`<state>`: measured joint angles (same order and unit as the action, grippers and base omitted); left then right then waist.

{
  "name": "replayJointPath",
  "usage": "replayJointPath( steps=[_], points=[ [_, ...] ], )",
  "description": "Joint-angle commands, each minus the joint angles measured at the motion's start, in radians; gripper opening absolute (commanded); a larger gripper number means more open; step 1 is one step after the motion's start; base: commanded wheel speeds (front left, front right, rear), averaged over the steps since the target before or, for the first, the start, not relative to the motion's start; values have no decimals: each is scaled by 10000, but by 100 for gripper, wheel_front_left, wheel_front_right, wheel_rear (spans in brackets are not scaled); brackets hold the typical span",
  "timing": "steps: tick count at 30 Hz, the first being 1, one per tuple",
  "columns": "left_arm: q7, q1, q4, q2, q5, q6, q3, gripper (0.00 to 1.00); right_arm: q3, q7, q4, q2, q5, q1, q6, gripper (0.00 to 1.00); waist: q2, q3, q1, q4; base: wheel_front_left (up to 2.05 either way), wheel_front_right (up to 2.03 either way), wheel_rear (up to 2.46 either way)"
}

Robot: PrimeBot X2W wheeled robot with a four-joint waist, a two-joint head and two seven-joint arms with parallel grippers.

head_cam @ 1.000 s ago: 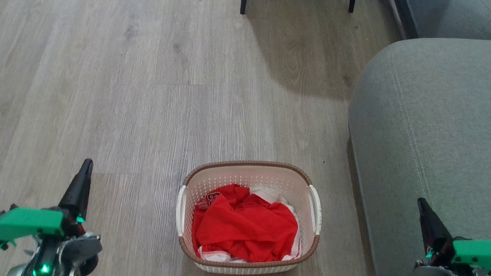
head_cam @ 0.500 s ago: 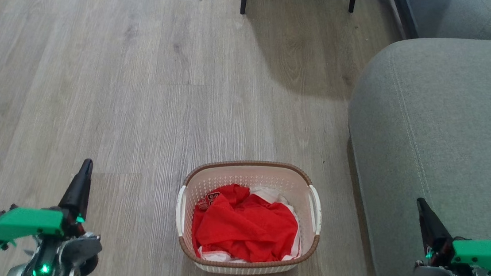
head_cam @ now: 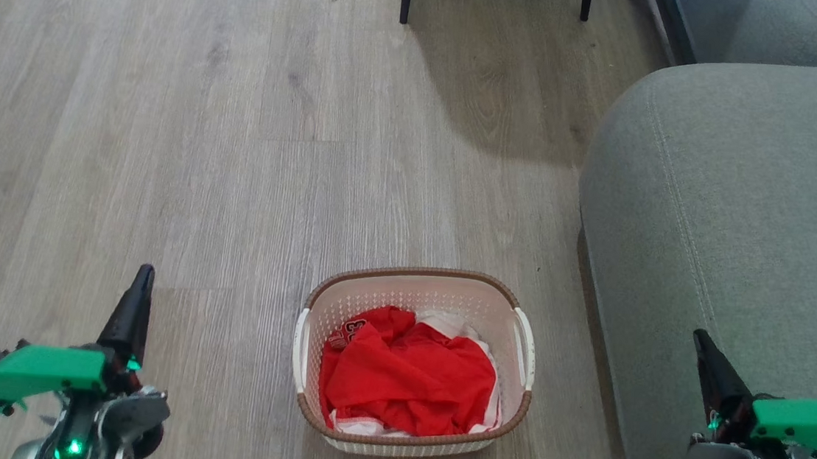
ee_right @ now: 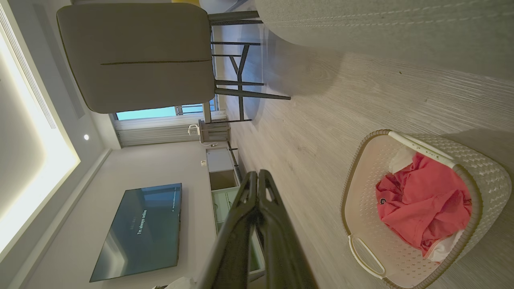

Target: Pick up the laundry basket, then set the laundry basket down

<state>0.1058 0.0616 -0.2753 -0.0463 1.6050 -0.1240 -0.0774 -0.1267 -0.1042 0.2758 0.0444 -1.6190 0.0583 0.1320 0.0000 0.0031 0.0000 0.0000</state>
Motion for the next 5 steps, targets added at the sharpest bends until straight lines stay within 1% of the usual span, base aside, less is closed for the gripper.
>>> replayJointPath(
  steps=[1, 5],
  points=[
    [81, 465, 301, -42, 29, -67, -372, 0, 173, -54, -313, 96, 68, 492, -13, 0, 0, 0, 0, 0, 0, 0, 0],
    [81, 465, 301, -42, 29, -67, -372, 0, 170, -56, -313, 95, 70, 492, -13, 0, 0, 0, 0, 0, 0, 0, 0]
  ],
)
